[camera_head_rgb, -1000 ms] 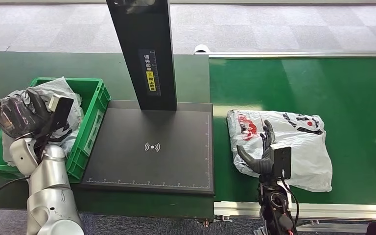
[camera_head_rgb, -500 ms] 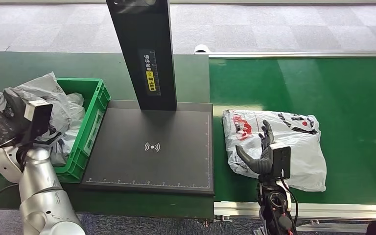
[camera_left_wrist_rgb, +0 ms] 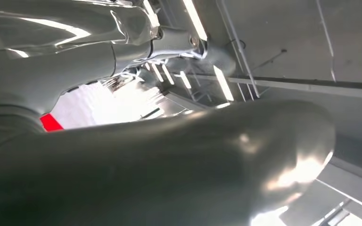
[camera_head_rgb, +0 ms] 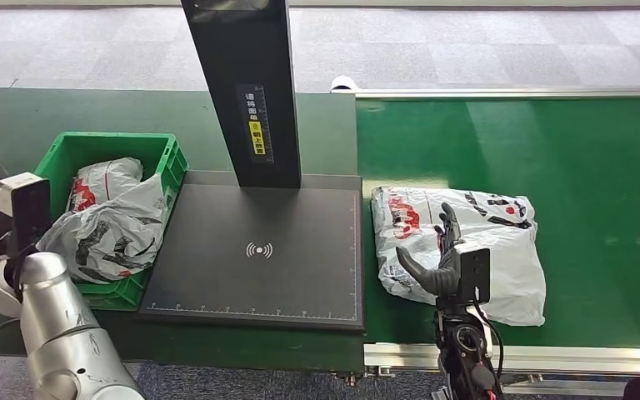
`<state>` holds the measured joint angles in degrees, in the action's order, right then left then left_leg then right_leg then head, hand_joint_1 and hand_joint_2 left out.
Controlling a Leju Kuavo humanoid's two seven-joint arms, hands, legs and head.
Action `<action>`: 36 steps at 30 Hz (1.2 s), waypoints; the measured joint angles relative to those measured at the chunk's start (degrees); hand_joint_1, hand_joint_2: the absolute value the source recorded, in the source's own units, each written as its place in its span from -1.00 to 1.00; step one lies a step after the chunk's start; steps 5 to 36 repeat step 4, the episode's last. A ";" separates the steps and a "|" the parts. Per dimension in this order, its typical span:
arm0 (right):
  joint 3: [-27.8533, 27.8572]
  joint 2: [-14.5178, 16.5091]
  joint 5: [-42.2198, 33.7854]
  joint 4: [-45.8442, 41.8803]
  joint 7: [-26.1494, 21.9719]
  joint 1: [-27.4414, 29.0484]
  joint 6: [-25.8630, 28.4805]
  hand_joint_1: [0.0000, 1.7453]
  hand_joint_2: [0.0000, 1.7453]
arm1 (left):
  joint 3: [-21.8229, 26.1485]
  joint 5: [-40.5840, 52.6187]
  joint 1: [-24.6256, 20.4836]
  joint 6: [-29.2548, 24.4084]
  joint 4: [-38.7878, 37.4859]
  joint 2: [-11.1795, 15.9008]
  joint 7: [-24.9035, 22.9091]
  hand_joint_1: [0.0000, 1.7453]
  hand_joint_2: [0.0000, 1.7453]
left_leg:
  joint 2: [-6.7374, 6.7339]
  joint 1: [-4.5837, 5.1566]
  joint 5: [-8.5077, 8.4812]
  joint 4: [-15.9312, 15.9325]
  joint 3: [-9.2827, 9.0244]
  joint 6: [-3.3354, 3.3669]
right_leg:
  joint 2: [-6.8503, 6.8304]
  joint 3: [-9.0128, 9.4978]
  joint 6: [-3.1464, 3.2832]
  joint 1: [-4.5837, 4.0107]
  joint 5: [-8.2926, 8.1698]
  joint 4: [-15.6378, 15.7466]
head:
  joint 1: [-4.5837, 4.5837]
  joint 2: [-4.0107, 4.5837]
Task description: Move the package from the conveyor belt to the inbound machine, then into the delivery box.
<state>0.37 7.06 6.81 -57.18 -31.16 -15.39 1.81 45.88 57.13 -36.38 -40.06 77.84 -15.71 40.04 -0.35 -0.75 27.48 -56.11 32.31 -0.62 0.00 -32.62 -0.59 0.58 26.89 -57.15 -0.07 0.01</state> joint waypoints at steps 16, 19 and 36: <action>-0.25 0.00 -0.02 0.26 -0.01 -0.25 -0.02 -1.00 1.00 | -0.12 -2.28 0.57 0.00 1.59 -0.11 0.00 -1.00 -1.00 | 0.02 0.00 0.00 0.00 0.00 0.00 | -0.01 0.00 0.00 0.00 0.00 0.00 | 0.00 -0.01; -0.25 0.00 -0.02 0.26 -0.01 -0.25 -0.02 -1.00 1.00 | -0.12 -2.28 0.57 0.00 1.59 -0.11 0.00 -1.00 -1.00 | 0.02 0.00 0.00 0.00 0.00 0.00 | -0.01 0.00 0.00 0.00 0.00 0.00 | 0.00 -0.01; -0.25 0.00 -0.02 0.26 -0.01 -0.25 -0.02 -1.00 1.00 | -0.12 -2.28 0.57 0.00 1.59 -0.11 0.00 -1.00 -1.00 | 0.02 0.00 0.00 0.00 0.00 0.00 | -0.01 0.00 0.00 0.00 0.00 0.00 | 0.00 -0.01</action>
